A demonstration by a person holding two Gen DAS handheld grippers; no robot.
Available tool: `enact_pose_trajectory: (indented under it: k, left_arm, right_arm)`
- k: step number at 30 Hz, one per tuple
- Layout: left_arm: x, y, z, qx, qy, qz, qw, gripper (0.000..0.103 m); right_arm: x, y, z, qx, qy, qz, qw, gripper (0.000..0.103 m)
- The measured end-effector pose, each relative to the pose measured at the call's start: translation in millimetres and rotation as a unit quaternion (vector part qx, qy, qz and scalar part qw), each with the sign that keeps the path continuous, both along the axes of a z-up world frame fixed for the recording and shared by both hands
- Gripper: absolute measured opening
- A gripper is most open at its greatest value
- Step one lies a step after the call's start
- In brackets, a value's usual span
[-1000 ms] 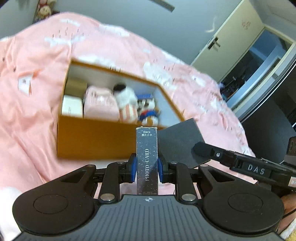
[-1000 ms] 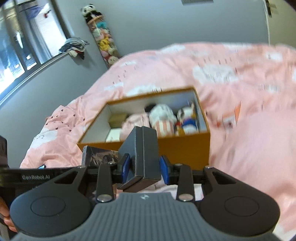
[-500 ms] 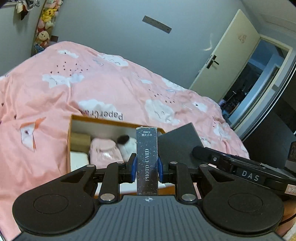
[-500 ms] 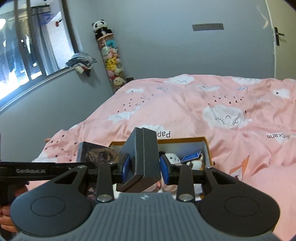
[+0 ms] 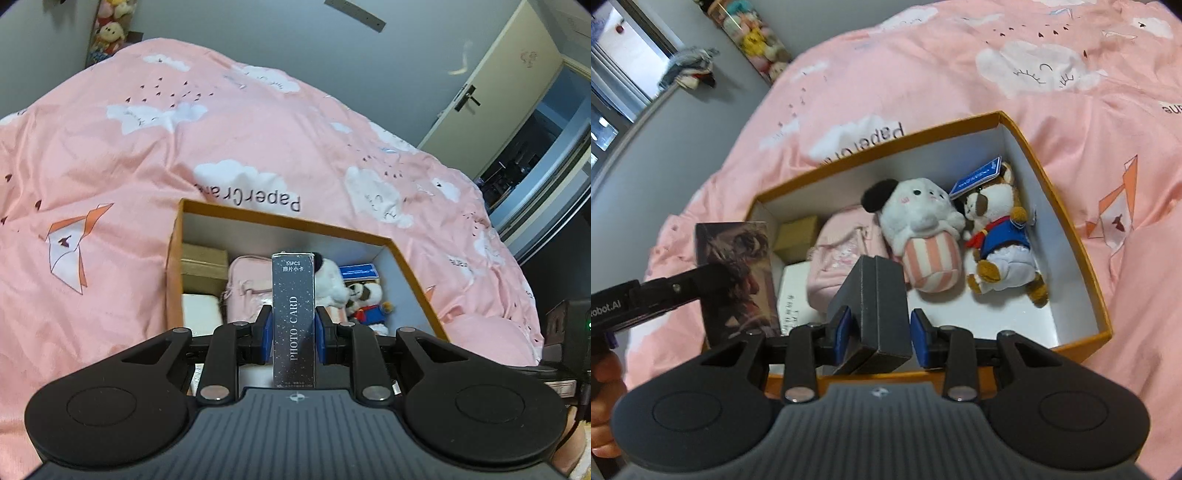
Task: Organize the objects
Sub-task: 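Lift the photo card box and grey case up over the orange box, then lower the grey case into the box and open the right gripper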
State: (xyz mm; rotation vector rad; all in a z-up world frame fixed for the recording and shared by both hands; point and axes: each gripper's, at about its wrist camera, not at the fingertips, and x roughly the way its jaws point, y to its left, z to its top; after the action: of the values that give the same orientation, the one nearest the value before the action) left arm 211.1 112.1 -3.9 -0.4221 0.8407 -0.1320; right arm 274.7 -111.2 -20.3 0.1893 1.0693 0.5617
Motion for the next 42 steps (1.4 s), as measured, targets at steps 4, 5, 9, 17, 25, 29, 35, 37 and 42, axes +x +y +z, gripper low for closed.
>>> enact_pose_trajectory:
  k: [4, 5, 9, 17, 25, 29, 35, 37, 42]
  left_arm:
    - [2, 5, -4, -0.004, 0.004, 0.001, 1.0000, 0.025]
    - [1, 5, -4, -0.003, 0.002, 0.001, 1.0000, 0.025]
    - [0, 9, -3, 0.003, -0.003, 0.004, 1.0000, 0.025]
    - [2, 14, -9, -0.004, -0.001, 0.003, 1.0000, 0.025]
    - [6, 18, -19, -0.008, 0.009, 0.004, 0.9999, 0.025]
    - [6, 18, -19, -0.009, 0.009, 0.003, 0.9999, 0.025]
    - [7, 18, -21, -0.012, 0.012, 0.000, 0.9998, 0.025]
    - [7, 19, -22, -0.013, 0.014, 0.001, 0.9998, 0.025]
    - [6, 19, -20, -0.011, 0.014, 0.001, 0.9999, 0.025]
  right_arm:
    - [1, 10, 1, 0.008, 0.032, 0.018, 0.999, 0.037]
    - [-1, 13, 2, 0.000, 0.033, 0.024, 0.999, 0.037]
    - [0, 28, 0, -0.036, 0.034, 0.050, 0.998, 0.037]
    - [22, 48, -26, -0.061, 0.113, 0.070, 0.989, 0.037]
    - [30, 66, -35, -0.080, 0.142, 0.108, 0.981, 0.039]
    - [31, 77, -41, -0.142, 0.139, 0.138, 0.970, 0.040]
    - [36, 83, -43, -0.152, 0.134, 0.165, 0.965, 0.033]
    - [35, 86, -43, -0.152, 0.128, 0.184, 0.963, 0.024]
    - [32, 97, -44, -0.161, 0.104, 0.234, 0.953, 0.019]
